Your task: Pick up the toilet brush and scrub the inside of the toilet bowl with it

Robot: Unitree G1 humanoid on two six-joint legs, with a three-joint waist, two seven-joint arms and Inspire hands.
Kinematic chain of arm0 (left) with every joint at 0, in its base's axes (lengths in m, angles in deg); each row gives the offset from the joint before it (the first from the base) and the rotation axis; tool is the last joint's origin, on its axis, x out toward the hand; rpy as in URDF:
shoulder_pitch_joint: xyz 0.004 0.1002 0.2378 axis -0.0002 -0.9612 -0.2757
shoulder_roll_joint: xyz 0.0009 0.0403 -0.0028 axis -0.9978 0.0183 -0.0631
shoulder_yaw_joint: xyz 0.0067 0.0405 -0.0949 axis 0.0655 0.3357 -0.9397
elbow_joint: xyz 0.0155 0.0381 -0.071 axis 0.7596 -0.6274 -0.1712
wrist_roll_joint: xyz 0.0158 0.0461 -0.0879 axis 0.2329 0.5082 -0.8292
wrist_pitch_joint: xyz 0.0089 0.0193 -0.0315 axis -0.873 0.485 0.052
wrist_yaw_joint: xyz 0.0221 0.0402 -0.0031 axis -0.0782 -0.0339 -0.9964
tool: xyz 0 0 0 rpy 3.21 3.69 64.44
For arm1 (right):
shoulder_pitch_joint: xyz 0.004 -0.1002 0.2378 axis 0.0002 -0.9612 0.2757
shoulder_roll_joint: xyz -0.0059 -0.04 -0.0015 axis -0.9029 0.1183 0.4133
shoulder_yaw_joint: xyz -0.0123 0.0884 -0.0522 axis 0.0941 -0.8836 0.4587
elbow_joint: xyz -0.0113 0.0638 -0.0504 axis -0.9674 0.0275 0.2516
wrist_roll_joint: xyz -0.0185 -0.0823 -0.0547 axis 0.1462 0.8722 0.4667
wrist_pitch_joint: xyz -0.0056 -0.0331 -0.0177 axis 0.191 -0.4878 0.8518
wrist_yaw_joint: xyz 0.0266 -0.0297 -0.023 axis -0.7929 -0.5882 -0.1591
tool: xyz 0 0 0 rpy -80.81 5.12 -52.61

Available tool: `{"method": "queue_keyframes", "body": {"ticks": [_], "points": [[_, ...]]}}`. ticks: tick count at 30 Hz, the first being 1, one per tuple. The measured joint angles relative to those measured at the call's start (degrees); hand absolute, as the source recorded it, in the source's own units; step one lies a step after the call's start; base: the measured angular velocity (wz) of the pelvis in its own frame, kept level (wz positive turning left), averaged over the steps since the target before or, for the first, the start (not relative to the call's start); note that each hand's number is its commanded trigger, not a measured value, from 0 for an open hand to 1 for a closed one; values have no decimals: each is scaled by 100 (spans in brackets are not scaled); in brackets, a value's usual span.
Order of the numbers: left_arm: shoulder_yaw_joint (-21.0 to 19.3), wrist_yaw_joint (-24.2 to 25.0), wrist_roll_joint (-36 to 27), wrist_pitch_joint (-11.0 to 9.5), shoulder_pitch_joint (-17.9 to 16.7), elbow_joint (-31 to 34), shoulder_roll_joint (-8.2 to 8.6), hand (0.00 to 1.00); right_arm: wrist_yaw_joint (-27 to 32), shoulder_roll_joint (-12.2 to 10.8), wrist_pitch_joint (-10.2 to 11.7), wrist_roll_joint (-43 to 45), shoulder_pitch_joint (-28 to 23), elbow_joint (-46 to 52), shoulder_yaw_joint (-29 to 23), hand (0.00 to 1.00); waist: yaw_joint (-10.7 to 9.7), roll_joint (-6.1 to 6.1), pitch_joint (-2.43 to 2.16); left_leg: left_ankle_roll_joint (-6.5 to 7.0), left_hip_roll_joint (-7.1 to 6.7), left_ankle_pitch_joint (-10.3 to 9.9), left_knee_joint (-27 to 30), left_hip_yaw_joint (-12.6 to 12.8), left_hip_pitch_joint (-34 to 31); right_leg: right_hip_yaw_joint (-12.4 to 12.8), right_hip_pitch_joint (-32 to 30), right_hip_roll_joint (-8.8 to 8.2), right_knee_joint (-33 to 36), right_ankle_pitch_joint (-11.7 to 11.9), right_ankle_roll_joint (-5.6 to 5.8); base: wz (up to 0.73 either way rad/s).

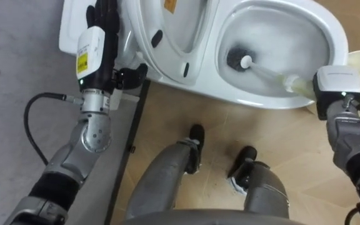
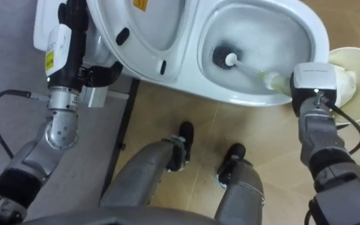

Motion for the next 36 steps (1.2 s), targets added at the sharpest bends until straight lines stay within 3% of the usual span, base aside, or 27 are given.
{"method": "queue_keyframes", "body": {"ticks": [4, 8, 10, 12, 17, 20, 23, 27, 30, 32, 36], "points": [[99, -148, -84, 123, 9, -3, -1, 0, 84, 2, -30, -154, 52, -38, 140, 100, 5, 2, -1, 0, 5, 0, 3, 10, 12, 11, -1, 6, -3, 0, 0, -3], [180, -177, -294, 142, 43, 8, -60, 0, 260, 7, 131, -1288, 212, -347, 202, 100, -13, -5, 3, 0, 0, 1, 1, 19, 24, 33, -2, -3, 24, 0, 0, 0], [184, -176, -292, 176, 42, 40, -78, 0, 286, 14, 313, -1804, 262, -485, 50, 100, -24, -15, 9, 4, 0, 3, -1, 29, 23, 57, -50, -75, 99, -17, 5, -2], [121, -177, -267, 272, -2, 177, -103, 0, 305, 33, 479, -2442, 401, -485, -409, 100, -72, -107, 38, 34, -41, 21, -8, 143, -20, 182, -245, -184, 331, -89, 14, -7], [-90, -168, -268, 514, -101, 313, -99, 0, 612, 38, 569, -2743, 905, -608, -1220, 100, -369, -227, 41, 62, -109, 44, 29, 195, -18, 309, -364, -272, 527, -140, 29, -1], [-182, -167, -249, 598, -103, 347, -96, 0, 664, 35, 502, -2581, 972, -557, -1259, 100, -447, -315, 30, 60, -92, 57, 60, 190, 7, 297, -326, -260, 521, -129, 11, 0], [-179, -128, -245, 703, -102, 323, -101, 0, 656, -91, 369, -2183, 709, -95, -1186, 100, -474, -297, 18, 62, -93, 57, 53, 190, 109, 305, -220, -238, 495, -120, 19, -3], [-154, -101, -176, 804, -102, 327, -90, 0, 568, -344, 197, -1549, 409, 541, -821, 100, -427, -234, -18, 58, -17, 55, 11, 203, 110, 286, -182, -150, 348, -47, 3, -6], [-28, -43, -178, 923, -131, 322, -83, 0, 273, -478, -77, -905, -46, 985, -294, 100, -290, -138, -65, 45, 11, 52, -82, 186, 212, 227, -32, -76, 189, -23, -2, 1], [52, -40, -178, 914, -253, 336, -130, 0, 106, -493, -294, -681, -292, 1054, -183, 100, -284, -31, -129, 41, 12, 49, -149, 177, 230, 179, 28, -57, 73, -12, 11, 4], [87, -94, -179, 889, -416, 347, -172, 0, -154, -428, -328, -669, -367, 1101, -103, 100, -286, -14, -125, 15, 32, 65, -282, 190, 352, 179, 156, 8, -91, 9, 4, -3]]}}
